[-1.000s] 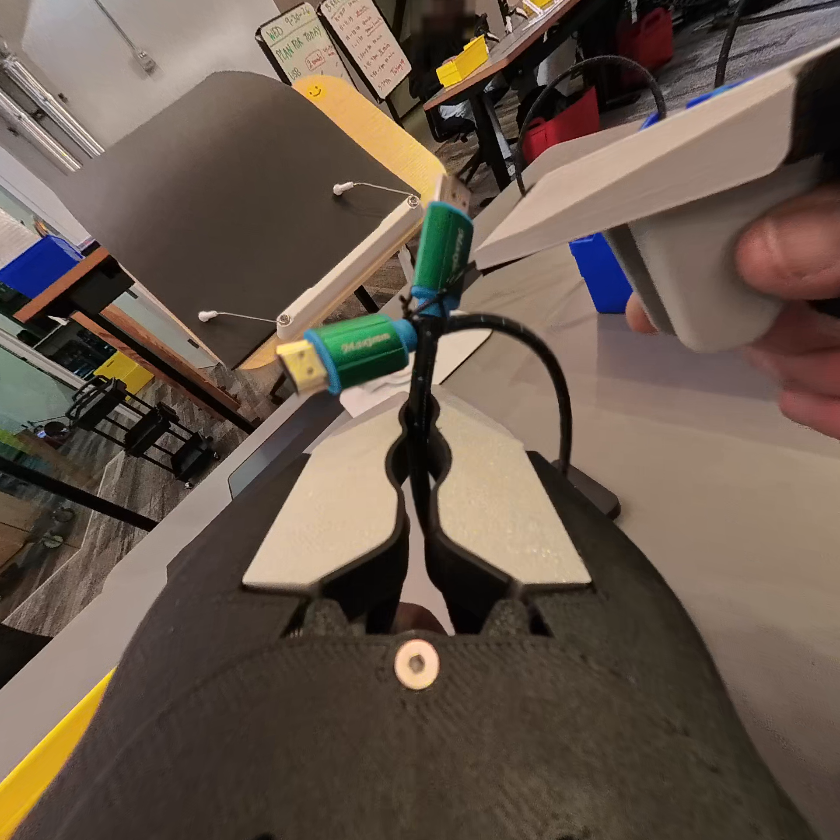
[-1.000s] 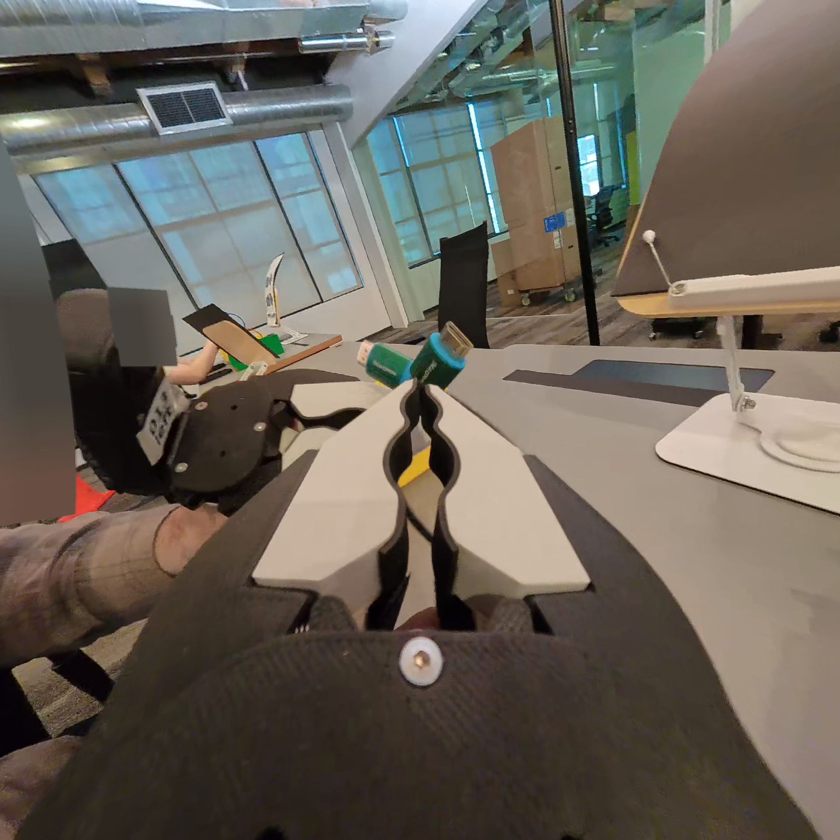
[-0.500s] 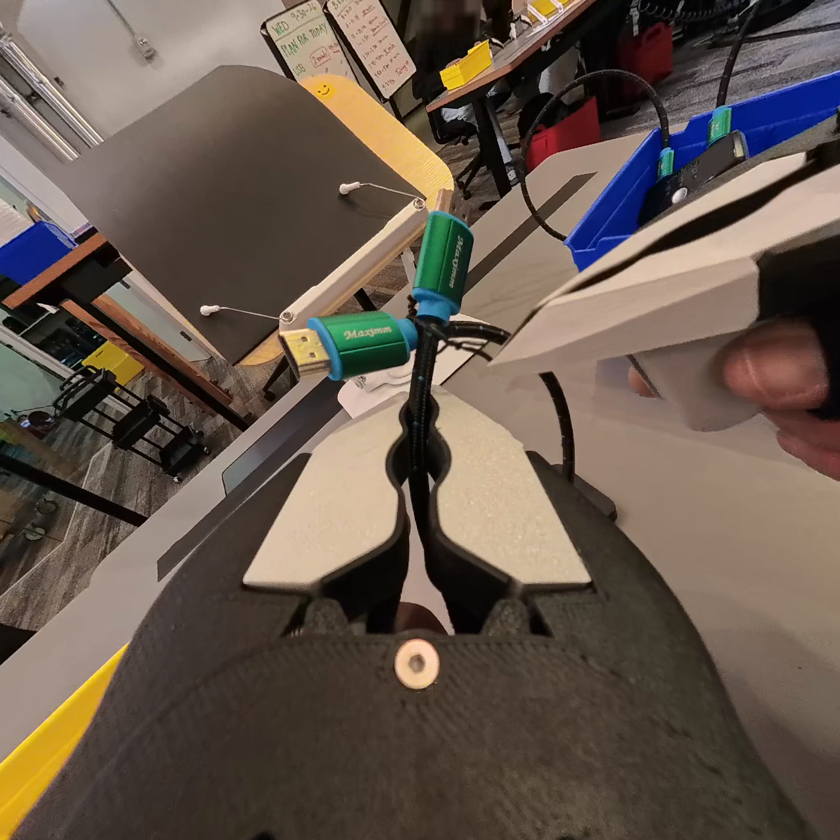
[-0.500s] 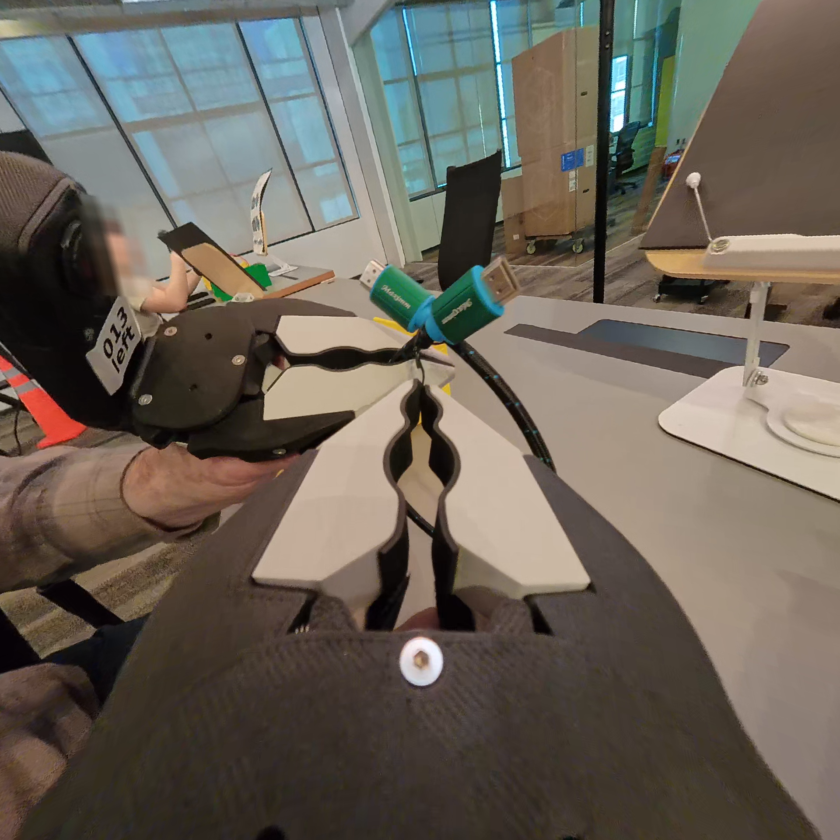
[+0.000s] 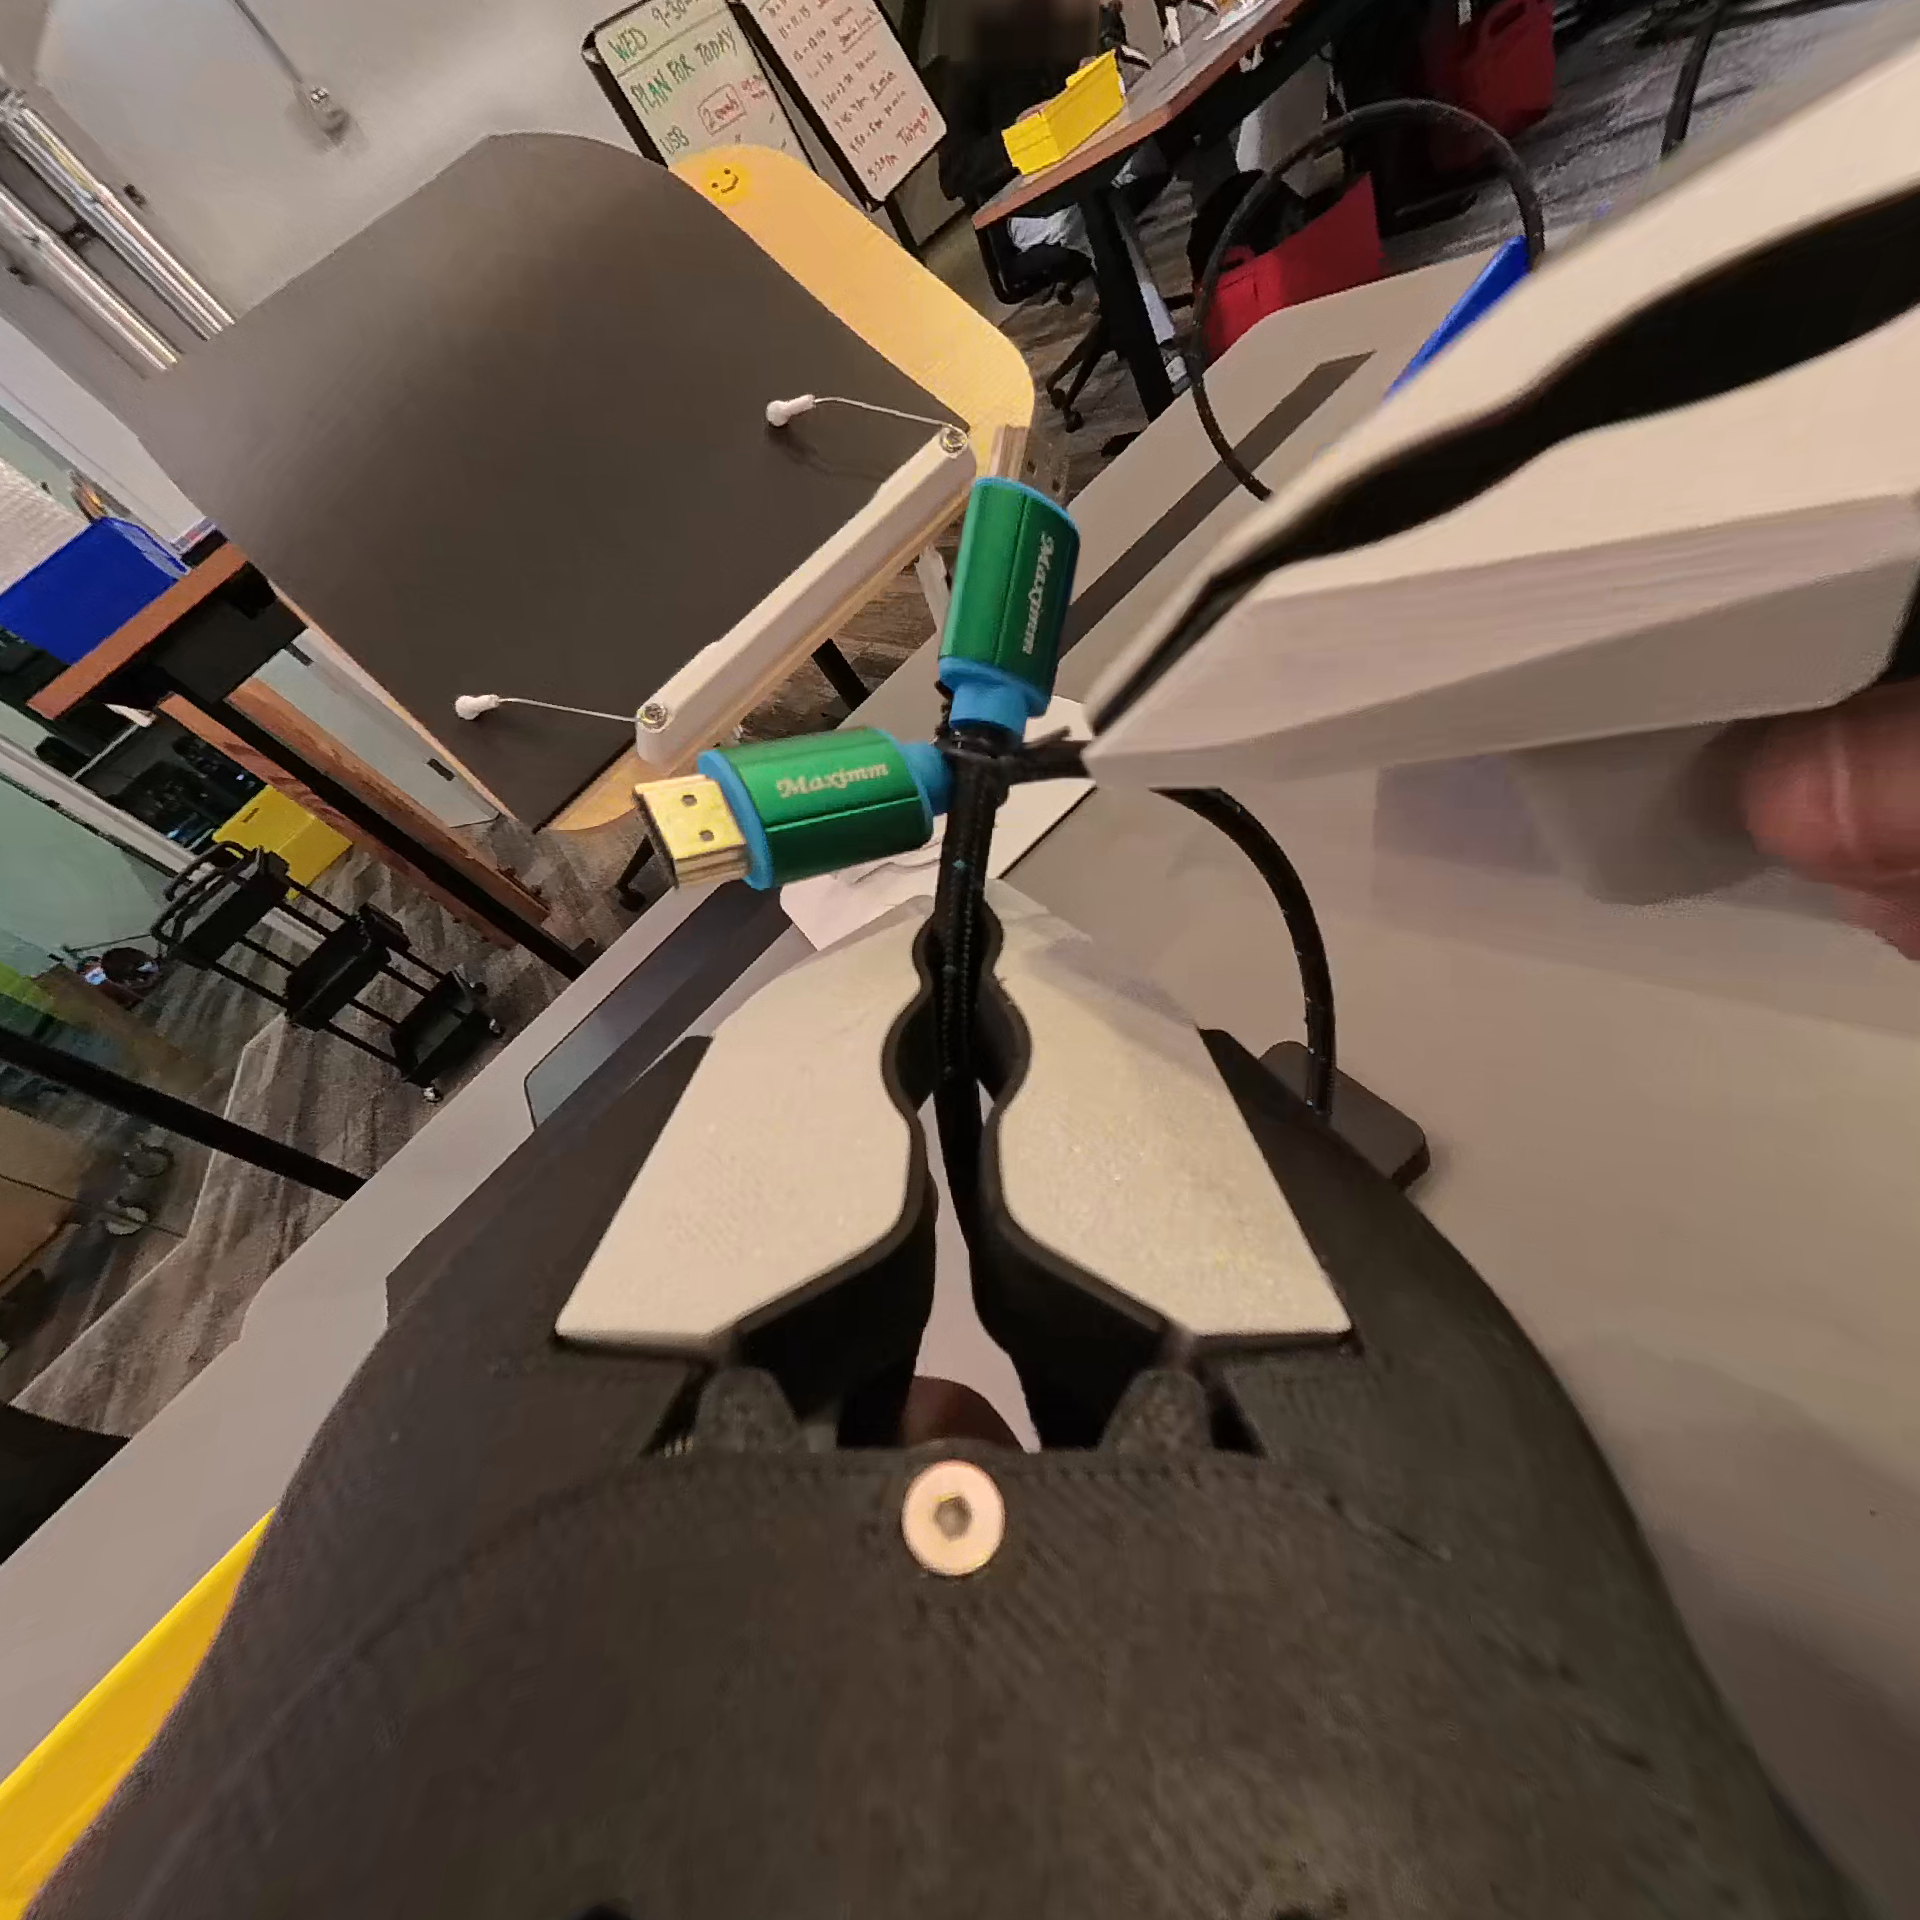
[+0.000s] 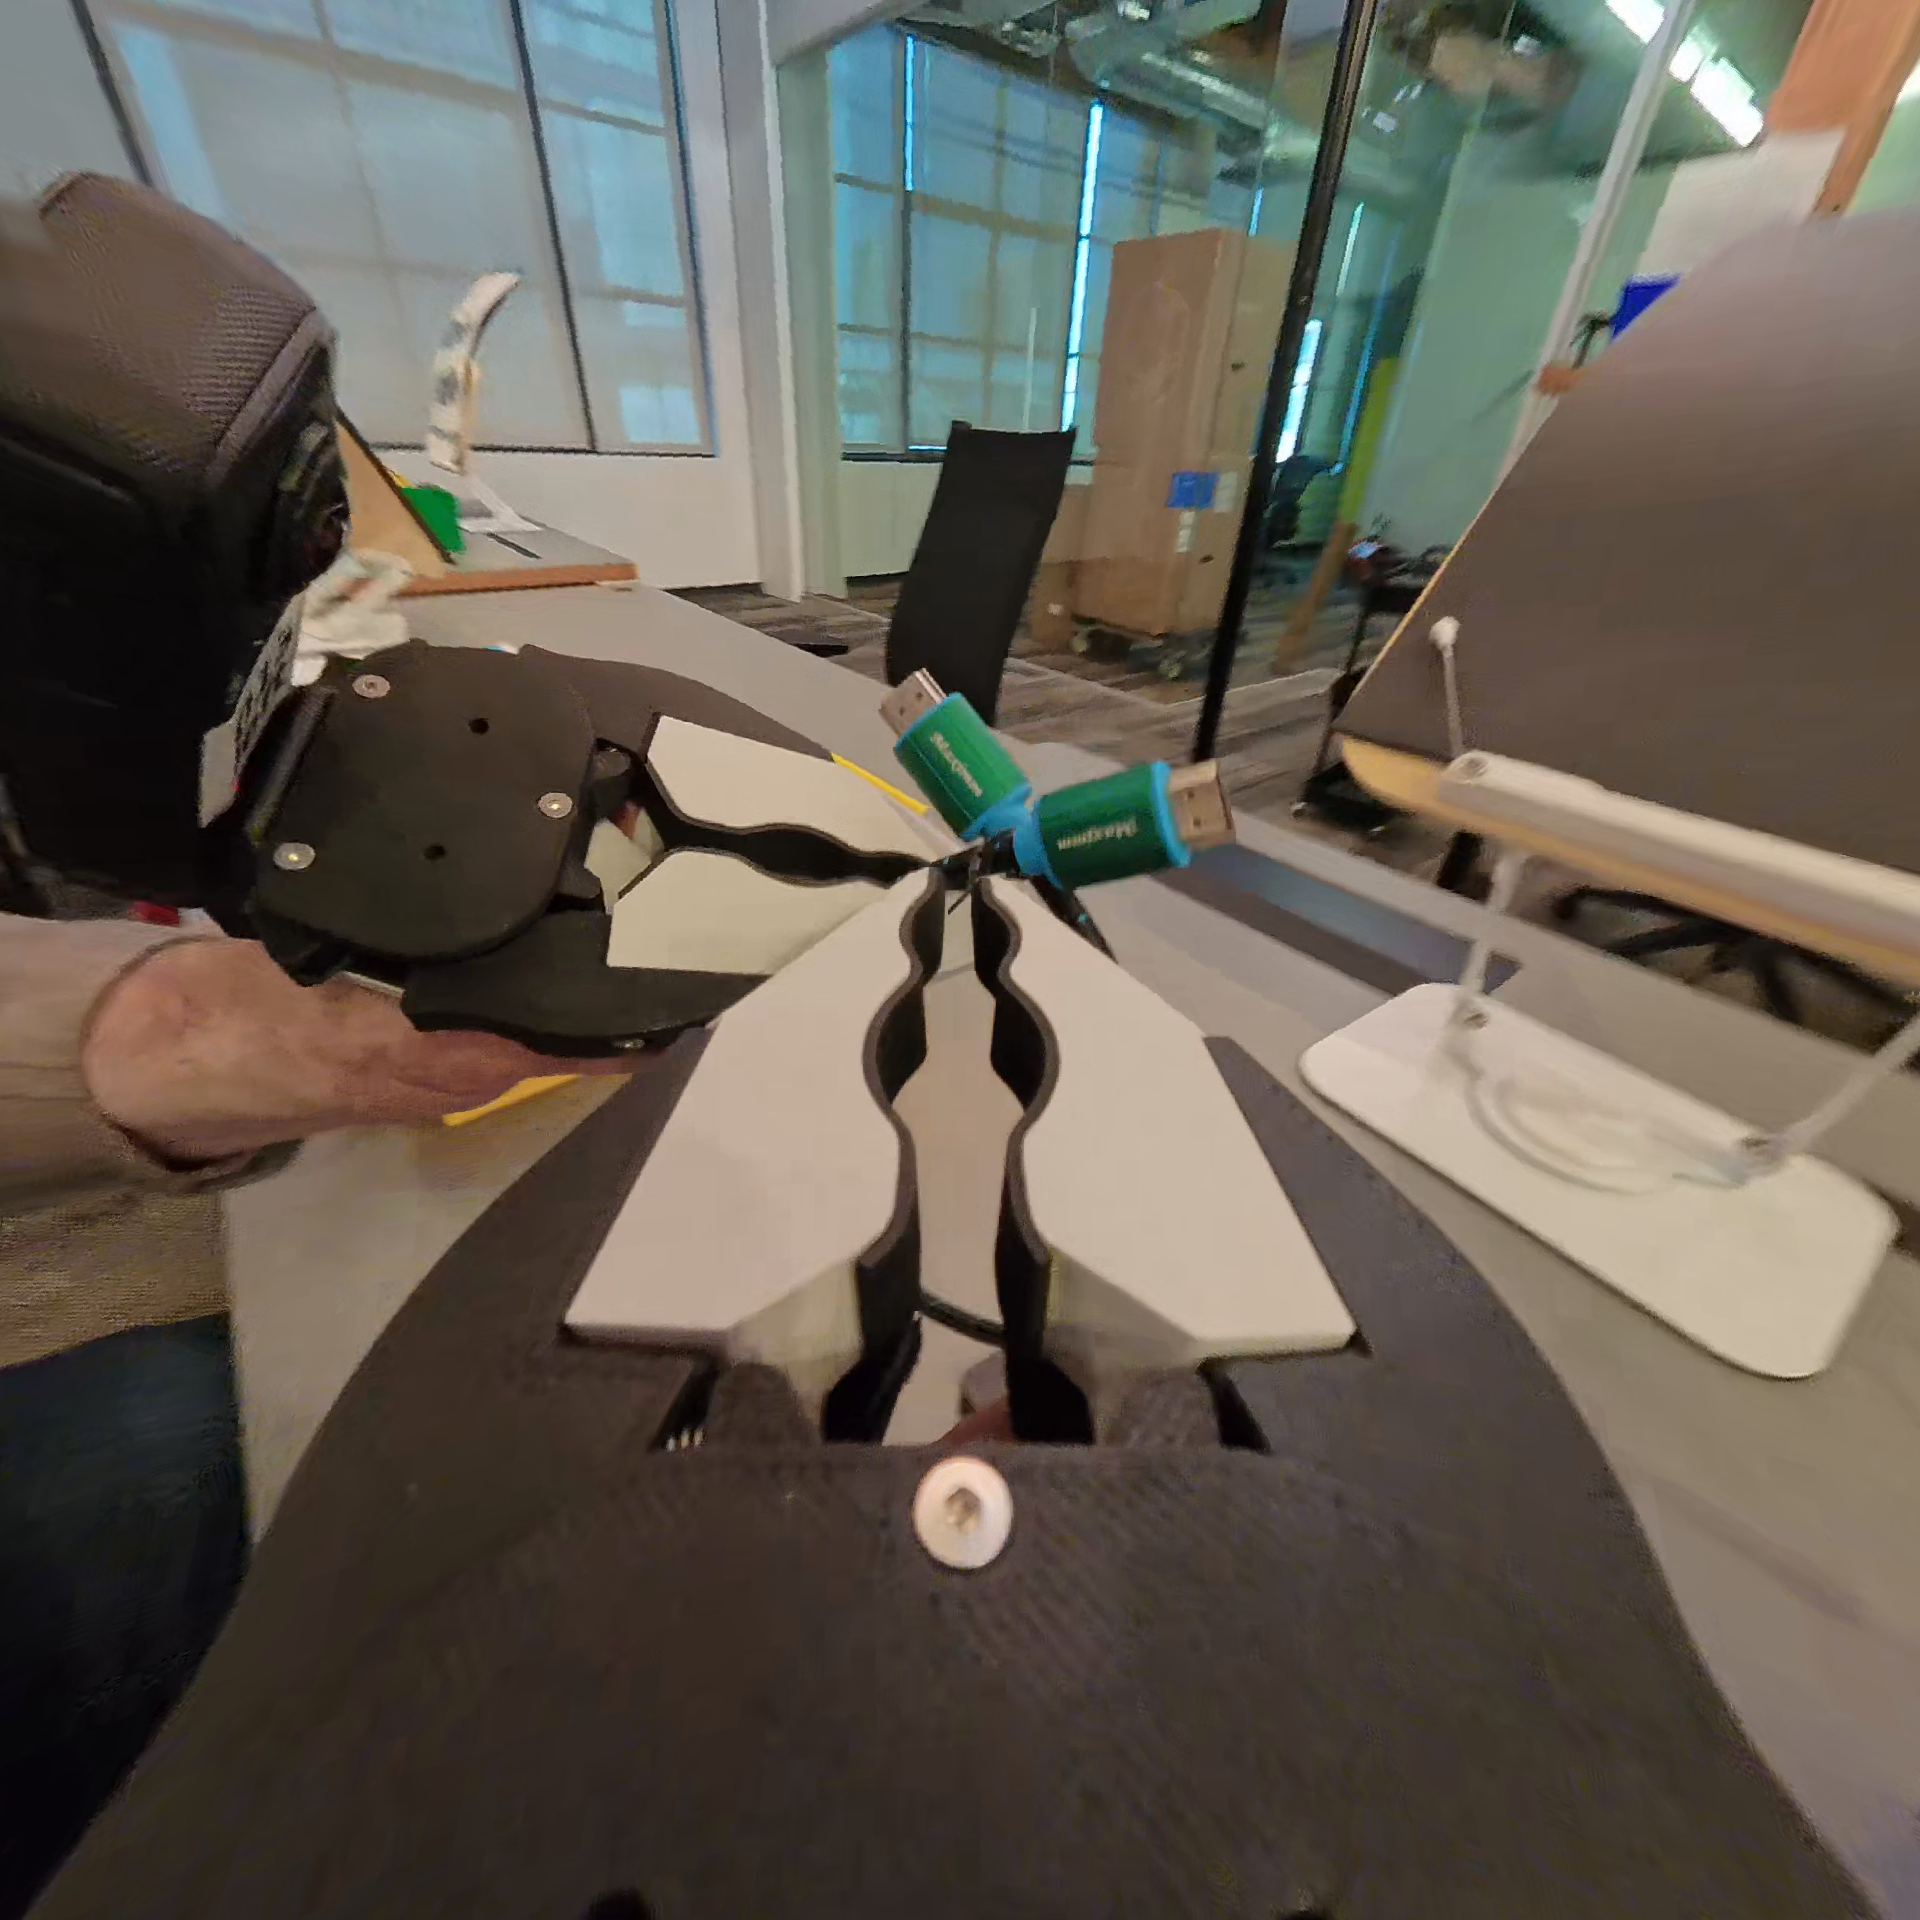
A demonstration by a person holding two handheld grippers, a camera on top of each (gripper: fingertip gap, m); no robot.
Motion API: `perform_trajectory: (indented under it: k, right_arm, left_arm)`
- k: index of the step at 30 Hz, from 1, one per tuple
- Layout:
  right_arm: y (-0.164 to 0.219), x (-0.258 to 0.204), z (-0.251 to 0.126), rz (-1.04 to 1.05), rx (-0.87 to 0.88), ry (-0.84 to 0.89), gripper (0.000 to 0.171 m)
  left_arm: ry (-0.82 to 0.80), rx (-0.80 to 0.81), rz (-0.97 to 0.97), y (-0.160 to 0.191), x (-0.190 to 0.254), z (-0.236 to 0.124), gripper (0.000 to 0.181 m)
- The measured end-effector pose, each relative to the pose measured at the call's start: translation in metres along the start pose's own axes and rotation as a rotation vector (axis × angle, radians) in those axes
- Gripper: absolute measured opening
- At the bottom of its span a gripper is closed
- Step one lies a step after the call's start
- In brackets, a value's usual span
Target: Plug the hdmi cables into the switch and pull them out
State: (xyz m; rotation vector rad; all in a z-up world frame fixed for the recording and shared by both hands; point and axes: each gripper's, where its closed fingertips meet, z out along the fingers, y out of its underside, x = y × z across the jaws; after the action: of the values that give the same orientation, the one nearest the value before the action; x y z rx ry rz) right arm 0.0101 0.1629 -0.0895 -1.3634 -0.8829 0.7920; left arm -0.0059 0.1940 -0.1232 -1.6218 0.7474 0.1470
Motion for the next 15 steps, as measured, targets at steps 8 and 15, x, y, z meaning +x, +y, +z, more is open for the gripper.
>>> perform_trajectory:
  k: [8, 15]
  right_arm:
    - [0.002, 0.008, -0.002, -0.039, 0.001, 0.041, 0.003]
    - [-0.001, 0.011, -0.006, -0.204, 0.010, 0.060, 0.001]
  left_arm:
    - [0.005, 0.003, 0.010, 0.000, 0.004, 0.001, 0.000]
    - [0.037, -0.002, 0.014, 0.000, 0.007, 0.001, 0.000]
